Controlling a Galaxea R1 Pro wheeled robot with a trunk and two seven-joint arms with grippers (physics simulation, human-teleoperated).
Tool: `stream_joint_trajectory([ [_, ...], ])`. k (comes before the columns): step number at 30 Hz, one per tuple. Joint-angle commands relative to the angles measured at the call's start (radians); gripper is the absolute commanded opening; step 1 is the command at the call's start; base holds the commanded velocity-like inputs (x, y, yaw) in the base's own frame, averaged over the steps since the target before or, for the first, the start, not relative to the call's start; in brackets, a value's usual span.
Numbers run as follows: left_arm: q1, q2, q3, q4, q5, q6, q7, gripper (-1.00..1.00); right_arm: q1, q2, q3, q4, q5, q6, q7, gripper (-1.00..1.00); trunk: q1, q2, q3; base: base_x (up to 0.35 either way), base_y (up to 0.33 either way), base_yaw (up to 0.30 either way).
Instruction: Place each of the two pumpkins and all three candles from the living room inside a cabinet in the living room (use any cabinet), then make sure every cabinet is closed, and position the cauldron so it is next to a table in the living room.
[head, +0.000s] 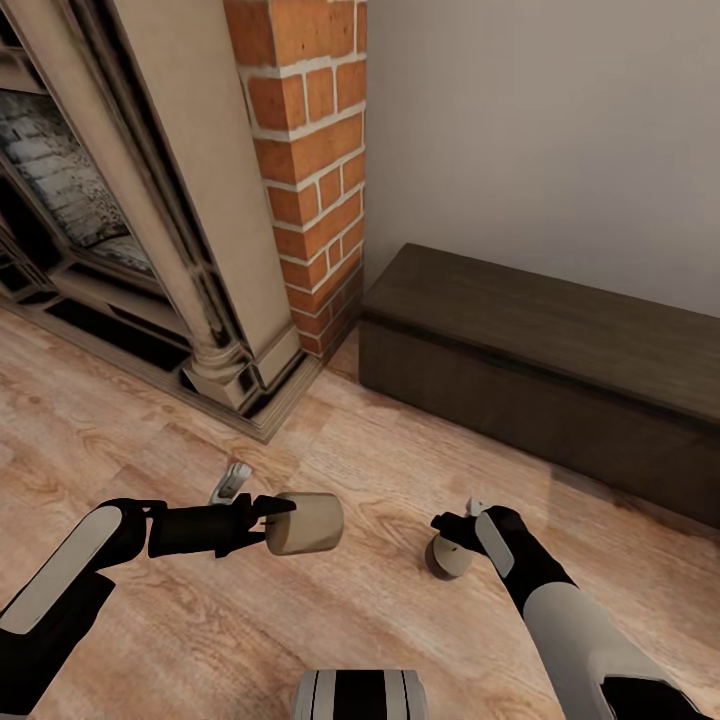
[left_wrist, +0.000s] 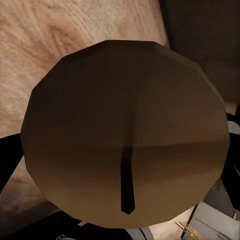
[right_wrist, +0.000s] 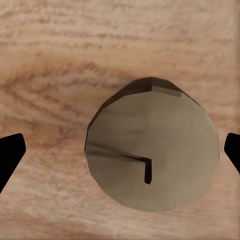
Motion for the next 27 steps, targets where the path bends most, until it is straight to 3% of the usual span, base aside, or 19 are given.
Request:
stream_joint_trajectory([
  [1, -0.001, 0.001, -0.001, 0.0, 0.01, 0.0, 0.008, -1.0, 0.0, 0.001, -0.004, -0.002, -0.011, 0.003, -0.008, 1.0, 0.0, 0.0, -0.001, 0.0, 0.0, 0.0],
  [10, -0.001, 0.001, -0.002, -0.001, 0.01, 0.0, 0.008, -1.0, 0.0, 0.0, -0.004, -0.002, -0.011, 0.002, -0.009, 1.0, 0.0, 0.0, -0.001, 0.0, 0.0, 0.0],
  [15, -0.001, 0.001, -0.002, -0.001, 0.01, 0.0, 0.008, -1.0, 0.0, 0.0, -0.004, 0.009, -0.012, 0.0, -0.01, 1.0, 0.002, -0.001, -0.02, 0.0, 0.0, 0.0],
  [27, -0.001, 0.0, -0.002, -0.001, 0.01, 0.0, 0.008, -1.0, 0.0, 0.0, -0.004, 0.047, -0.011, -0.029, -0.011, 1.0, 0.002, -0.001, -0.02, 0.0, 0.0, 0.0],
])
